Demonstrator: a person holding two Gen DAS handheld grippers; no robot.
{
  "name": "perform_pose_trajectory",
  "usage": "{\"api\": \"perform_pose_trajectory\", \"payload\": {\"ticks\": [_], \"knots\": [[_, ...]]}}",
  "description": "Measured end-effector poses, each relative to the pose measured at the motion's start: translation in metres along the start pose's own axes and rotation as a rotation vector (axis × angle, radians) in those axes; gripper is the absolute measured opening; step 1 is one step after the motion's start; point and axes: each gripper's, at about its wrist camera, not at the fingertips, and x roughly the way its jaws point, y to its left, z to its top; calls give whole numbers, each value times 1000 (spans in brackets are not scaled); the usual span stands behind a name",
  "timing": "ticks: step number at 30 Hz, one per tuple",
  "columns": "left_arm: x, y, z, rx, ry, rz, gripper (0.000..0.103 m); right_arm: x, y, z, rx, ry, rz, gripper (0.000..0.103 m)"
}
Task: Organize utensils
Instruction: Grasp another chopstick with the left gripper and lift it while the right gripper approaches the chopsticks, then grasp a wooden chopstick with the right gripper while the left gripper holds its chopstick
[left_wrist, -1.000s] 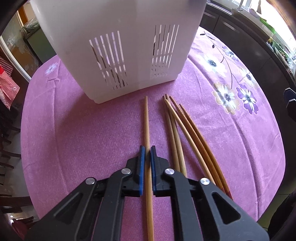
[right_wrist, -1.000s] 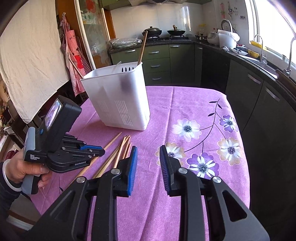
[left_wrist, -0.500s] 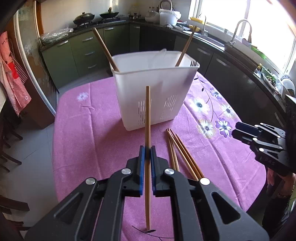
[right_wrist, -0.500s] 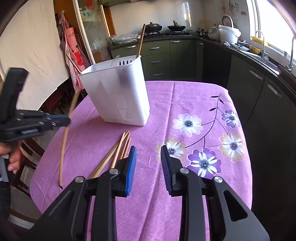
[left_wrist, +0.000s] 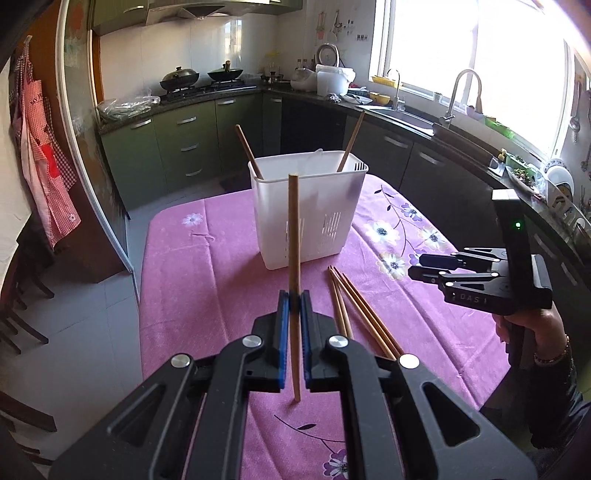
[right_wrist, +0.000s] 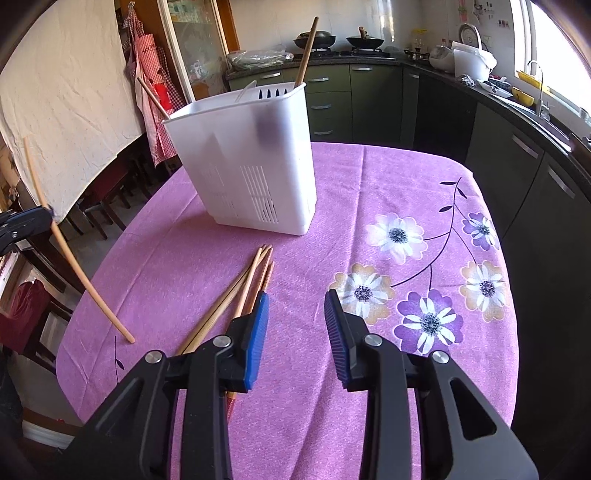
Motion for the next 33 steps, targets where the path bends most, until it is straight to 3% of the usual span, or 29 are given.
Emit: {"api": "perform_pose_trajectory", "payload": {"ticks": [8,11,17,33], "knots": [[-11,1,-10,6,-13,-4,6,41,6,9,9,130,103,31],[-12,3,-11,6,-11,-4,6,57,10,11,5,178,120,22],[-13,1,-10,18,-8,-4,6,84,19,14,-11,239,93,17],[-12,-1,-9,31,-3,-1,6,111,62,19,-108,287,5,17]]}}
